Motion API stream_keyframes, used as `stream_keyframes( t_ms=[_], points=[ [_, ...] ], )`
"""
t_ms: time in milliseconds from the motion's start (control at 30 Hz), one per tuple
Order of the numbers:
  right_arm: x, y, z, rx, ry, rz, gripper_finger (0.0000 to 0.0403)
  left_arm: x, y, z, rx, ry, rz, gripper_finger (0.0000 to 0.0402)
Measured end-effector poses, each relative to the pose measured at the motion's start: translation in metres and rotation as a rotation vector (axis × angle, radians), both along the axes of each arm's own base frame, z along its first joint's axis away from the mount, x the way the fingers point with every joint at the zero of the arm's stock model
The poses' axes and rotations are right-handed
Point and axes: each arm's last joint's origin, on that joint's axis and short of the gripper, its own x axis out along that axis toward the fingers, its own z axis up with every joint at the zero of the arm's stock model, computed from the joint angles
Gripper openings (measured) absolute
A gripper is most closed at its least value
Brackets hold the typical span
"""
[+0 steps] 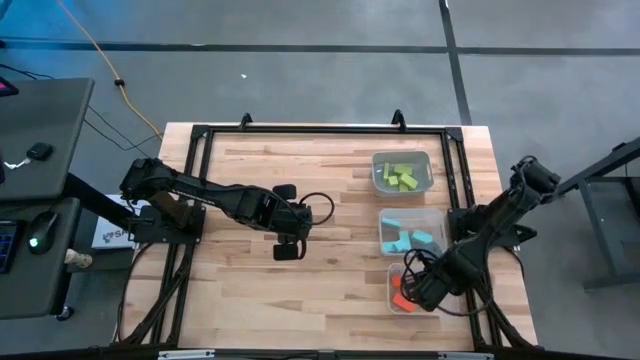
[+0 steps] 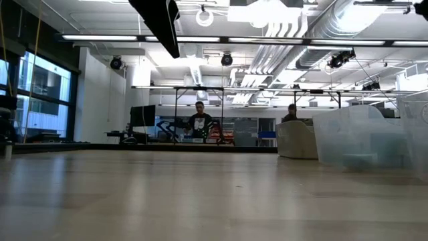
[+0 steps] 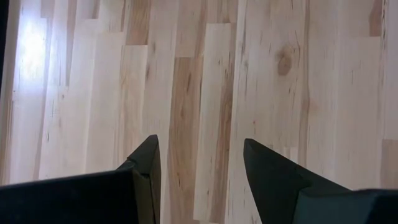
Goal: Sort & place blocks by color
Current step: Put the orange block into the bottom transparent bin
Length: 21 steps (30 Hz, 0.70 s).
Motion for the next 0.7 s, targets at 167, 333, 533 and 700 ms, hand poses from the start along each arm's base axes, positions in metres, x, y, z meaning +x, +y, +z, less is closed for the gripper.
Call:
stream_keyframes(
  t_ms=[167,333,533,700],
  points=[
    [0.003,0.005,-0.013,-0.008,0.086,-0.002,0.0115,0.000,0.000,0.000,0.000,0.000,0.000,0.0147],
    [0.005,0.009,-0.026,-0.024,0.178,-0.002,0.0115,0.000,0.000,0.000,0.000,0.000,0.000,0.0147],
    [0.011,0.015,-0.039,-0.024,0.215,0.005,0.0115,0.000,0.000,0.000,0.000,0.000,0.000,0.0147],
    [0.013,0.017,-0.047,-0.005,0.266,0.021,0.0141,0.000,0.000,0.000,-0.009,-0.006,0.005,0.0147]
  ],
)
